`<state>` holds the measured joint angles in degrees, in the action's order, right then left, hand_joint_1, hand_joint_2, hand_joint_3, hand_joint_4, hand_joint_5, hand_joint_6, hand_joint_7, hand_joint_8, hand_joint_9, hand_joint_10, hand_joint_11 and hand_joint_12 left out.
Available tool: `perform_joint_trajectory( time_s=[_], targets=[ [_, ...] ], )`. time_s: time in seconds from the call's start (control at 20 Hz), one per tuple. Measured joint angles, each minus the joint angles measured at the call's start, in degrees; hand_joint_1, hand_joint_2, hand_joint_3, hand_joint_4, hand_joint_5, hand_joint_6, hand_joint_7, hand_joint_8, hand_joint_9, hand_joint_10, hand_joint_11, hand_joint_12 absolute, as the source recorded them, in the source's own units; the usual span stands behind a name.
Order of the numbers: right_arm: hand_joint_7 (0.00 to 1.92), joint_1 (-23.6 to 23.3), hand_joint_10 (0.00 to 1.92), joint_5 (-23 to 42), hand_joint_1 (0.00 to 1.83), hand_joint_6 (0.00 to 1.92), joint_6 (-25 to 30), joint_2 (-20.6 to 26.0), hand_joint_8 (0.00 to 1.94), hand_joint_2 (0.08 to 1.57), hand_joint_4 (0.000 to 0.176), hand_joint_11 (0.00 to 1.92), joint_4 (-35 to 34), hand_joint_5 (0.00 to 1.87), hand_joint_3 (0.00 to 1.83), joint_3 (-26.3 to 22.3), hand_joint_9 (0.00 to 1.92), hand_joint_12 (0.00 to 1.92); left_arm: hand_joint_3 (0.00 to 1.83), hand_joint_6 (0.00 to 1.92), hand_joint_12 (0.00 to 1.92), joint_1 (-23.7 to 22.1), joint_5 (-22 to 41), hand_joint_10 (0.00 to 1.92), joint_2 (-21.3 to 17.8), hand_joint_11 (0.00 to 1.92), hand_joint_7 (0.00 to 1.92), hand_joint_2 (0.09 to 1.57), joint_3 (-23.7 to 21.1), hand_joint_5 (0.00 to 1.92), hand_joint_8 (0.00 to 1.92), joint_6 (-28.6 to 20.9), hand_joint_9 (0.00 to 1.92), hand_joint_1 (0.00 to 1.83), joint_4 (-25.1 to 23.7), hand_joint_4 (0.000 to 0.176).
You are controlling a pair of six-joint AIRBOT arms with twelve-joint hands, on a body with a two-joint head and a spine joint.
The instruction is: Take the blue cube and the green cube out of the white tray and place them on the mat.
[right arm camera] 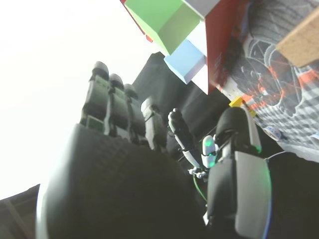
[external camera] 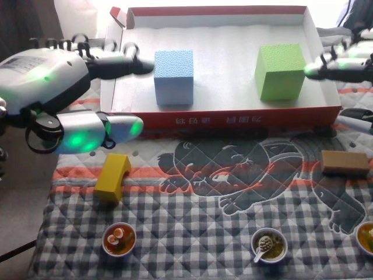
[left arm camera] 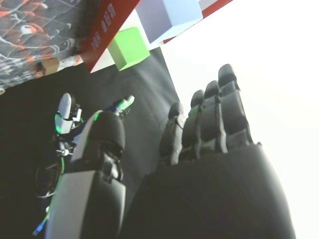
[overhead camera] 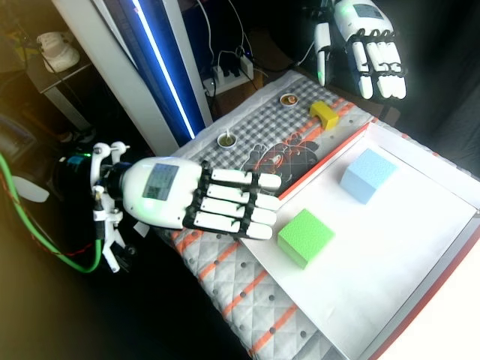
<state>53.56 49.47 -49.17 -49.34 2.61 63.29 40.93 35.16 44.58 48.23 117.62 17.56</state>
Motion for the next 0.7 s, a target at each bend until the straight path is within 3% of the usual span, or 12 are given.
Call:
perform_joint_trajectory(
  time_s=[0.05,0.1,0.15,0.2,0.25,0.3,0.35,0.4,0.45,0.55,0.65,0.7],
  targets=[
    [0.53,-1.0,0.0,-0.7,0.75,0.0,0.0,-0.6,0.0,1.32,0.0,0.22,0.4,0.52,0.0,0.5,0.5,0.65,0.0,0.0,0.9,-0.3,-0.5,0.01,0.8,0.14,0.41,1.22,0.8,0.42,0.0,0.1,0.52,0.44,0.3,0.169],
    [0.5,-2.7,0.0,-0.9,0.73,0.0,0.1,-1.2,0.0,1.3,0.0,0.2,0.5,0.49,0.0,1.2,0.46,0.55,0.0,0.0,0.94,-1.6,-1.4,0.01,1.9,0.22,0.43,1.17,2.0,0.45,0.0,0.0,0.55,0.58,1.1,0.152],
    [0.4,-6.0,0.0,-1.0,0.63,0.0,0.1,-2.7,0.0,1.25,0.041,0.08,0.6,0.36,0.01,3.3,0.38,0.62,0.0,0.0,1.08,-4.5,-2.5,0.02,4.3,0.27,0.42,1.1,4.7,0.48,0.0,0.0,0.59,0.75,2.1,0.116],
    [0.4,-7.5,0.0,-1.5,0.63,0.0,0.0,-3.6,0.0,1.25,0.041,0.08,0.3,0.36,0.01,4.3,0.38,0.62,0.0,0.0,1.08,-5.8,-3.3,0.02,5.4,0.27,0.42,1.1,6.5,0.48,0.0,0.0,0.59,0.75,3.0,0.116],
    [0.35,-9.7,0.0,-2.1,0.6,0.0,0.0,-4.8,0.0,1.21,0.069,0.02,-0.2,0.32,0.0,5.9,0.28,0.64,0.0,0.0,1.1,-7.8,-4.3,0.01,7.3,0.26,0.4,1.09,9.2,0.47,0.0,0.0,0.57,0.74,4.2,0.127],
    [0.29,-11.4,0.0,-2.9,0.58,0.0,0.0,-5.9,0.0,1.14,0.103,0.0,-0.2,0.25,0.0,7.4,0.26,0.66,0.0,0.0,0.99,-9.2,-5.7,0.0,8.8,0.12,0.35,1.07,11.5,0.44,0.0,0.2,0.44,0.76,5.2,0.142],
    [0.26,-13.0,0.0,-4.5,0.57,0.0,0.0,-7.4,0.0,1.1,0.105,0.0,-0.2,0.2,0.0,9.0,0.26,0.71,0.0,0.0,0.84,-10.6,-7.5,0.0,10.6,0.05,0.32,1.05,14.2,0.41,0.0,0.8,0.34,0.76,7.1,0.151],
    [0.21,-14.1,0.0,-6.0,0.51,0.0,0.0,-8.5,0.0,1.03,0.132,0.0,-0.2,0.14,0.0,10.1,0.25,0.7,0.0,0.0,0.6,-11.5,-8.9,0.0,11.8,0.01,0.22,1.02,15.8,0.31,0.0,1.7,0.22,0.7,8.6,0.171],
    [0.19,-15.3,0.0,-8.1,0.47,0.0,0.0,-9.7,0.0,1.0,0.144,0.0,-0.2,0.1,0.0,11.4,0.22,0.67,0.0,0.0,0.49,-12.3,-10.5,0.0,13.1,0.0,0.13,1.0,17.1,0.25,0.0,4.4,0.15,0.68,10.6,0.175],
    [0.13,-17.0,0.0,-11.4,0.51,0.0,0.0,-11.8,0.0,0.94,0.157,0.0,0.1,0.05,0.0,13.8,0.15,0.58,0.0,0.0,0.39,-13.9,-13.1,0.0,16.4,0.0,0.01,0.92,19.7,0.12,0.0,11.7,0.07,0.77,14.5,0.176],
    [0.14,-17.7,0.0,-13.6,0.51,0.0,0.0,-13.5,0.0,0.92,0.161,0.0,0.2,0.04,0.0,15.8,0.14,0.55,0.0,0.0,0.31,-15.0,-16.2,0.0,19.1,0.0,0.0,0.89,22.9,0.07,0.0,12.5,0.04,0.79,16.0,0.176],
    [0.1,-17.8,0.0,-14.9,0.51,0.0,0.0,-14.1,0.0,0.92,0.153,0.0,0.2,0.02,0.0,16.7,0.14,0.54,0.0,0.01,0.31,-15.1,-16.9,0.0,19.8,0.0,0.0,0.88,24.0,0.08,0.0,12.4,0.04,0.78,16.2,0.176]
  ],
)
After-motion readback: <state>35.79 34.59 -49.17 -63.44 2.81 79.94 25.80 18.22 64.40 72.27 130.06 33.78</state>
